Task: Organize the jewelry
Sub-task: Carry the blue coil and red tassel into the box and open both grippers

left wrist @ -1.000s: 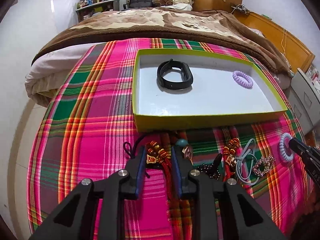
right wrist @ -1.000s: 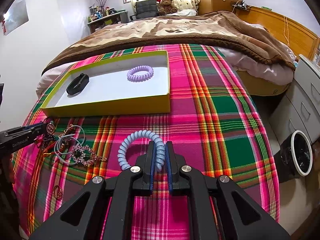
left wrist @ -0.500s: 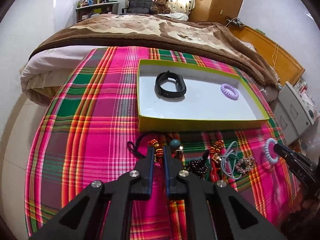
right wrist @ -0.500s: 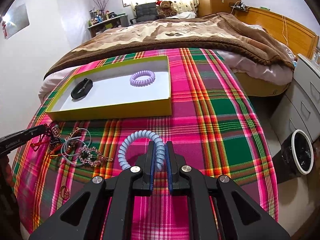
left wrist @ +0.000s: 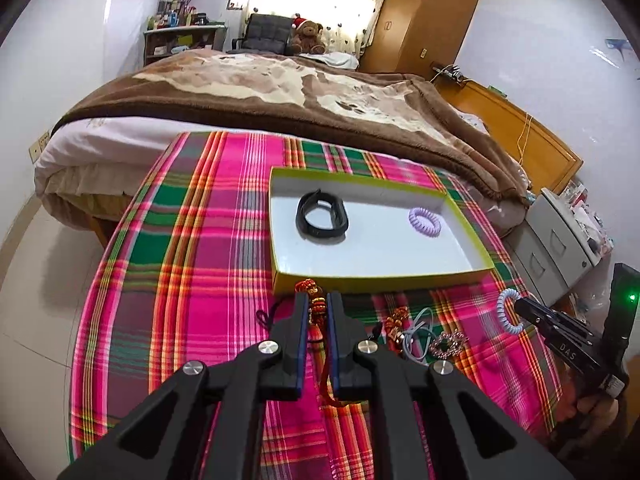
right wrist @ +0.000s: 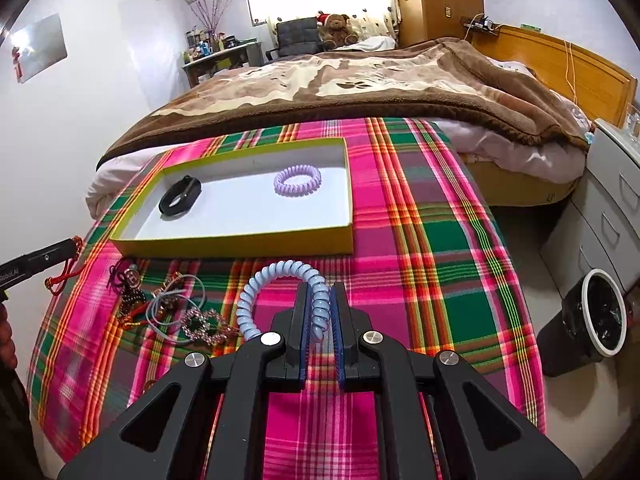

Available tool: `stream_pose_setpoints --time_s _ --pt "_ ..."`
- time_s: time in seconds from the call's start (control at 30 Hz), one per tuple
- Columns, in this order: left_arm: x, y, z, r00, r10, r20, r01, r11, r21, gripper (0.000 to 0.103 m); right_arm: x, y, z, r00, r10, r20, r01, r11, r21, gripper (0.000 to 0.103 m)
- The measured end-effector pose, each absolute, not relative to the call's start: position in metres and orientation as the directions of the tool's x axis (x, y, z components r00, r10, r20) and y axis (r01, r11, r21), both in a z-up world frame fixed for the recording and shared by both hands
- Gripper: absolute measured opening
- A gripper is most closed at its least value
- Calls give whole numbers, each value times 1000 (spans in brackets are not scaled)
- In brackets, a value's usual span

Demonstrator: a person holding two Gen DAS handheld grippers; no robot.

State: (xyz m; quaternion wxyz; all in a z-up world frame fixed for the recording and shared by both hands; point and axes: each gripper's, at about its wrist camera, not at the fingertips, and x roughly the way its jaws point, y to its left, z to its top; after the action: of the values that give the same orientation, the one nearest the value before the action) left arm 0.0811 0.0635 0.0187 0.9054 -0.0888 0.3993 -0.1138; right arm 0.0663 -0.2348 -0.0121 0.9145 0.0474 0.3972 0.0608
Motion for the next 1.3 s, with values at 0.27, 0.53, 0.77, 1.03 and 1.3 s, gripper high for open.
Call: stream_pose_setpoints --time_s 0.27,0.53,0.77,1.03,1.3 --pt "102 54 29 655 -307 -691 174 950 -258 9 90 -228 9 698 155 -700 -96 988 122 10" --pt "137 29 28 642 -349 -683 219 937 -273 9 134 -219 7 680 141 -719 -106 990 94 10" --pt "177 -1 18 611 -393 -687 263 919 -293 9 173 -216 -11 639 123 -760 -110 992 68 10" --pt "209 -32 1 554 -410 -725 303 910 -283 9 198 -214 -33 585 102 -804 -138 990 26 10" --pt "232 -42 -22 503 -408 -762 297 909 -291 9 202 -213 -41 552 84 -830 -167 986 -11 10"
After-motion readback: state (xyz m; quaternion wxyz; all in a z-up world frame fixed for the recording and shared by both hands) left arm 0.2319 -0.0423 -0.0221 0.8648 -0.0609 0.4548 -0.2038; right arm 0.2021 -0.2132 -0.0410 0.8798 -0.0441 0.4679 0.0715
